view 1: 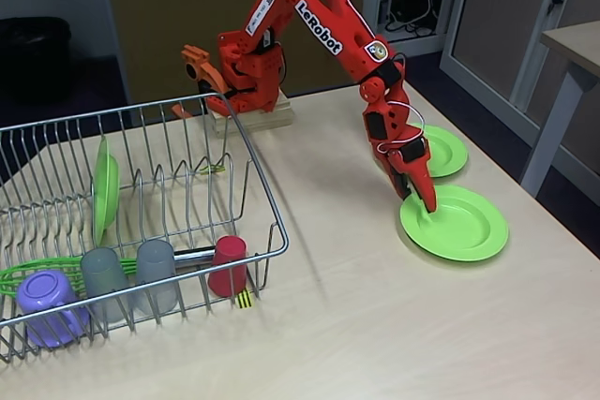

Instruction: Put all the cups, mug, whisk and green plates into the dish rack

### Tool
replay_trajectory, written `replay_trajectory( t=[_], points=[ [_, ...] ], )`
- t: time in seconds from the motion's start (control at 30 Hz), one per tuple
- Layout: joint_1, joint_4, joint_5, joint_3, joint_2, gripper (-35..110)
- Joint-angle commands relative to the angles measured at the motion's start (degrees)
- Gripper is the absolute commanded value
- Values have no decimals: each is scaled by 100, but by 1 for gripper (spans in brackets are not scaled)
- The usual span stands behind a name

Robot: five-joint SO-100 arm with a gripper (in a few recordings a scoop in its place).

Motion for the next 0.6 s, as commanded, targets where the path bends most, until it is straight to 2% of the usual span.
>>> replay_trajectory(
  t=[0.0, 0.57],
  points=[
    [-123, 35, 255, 35, -176, 25],
    [-141, 35, 817, -79, -325, 0]
  ],
)
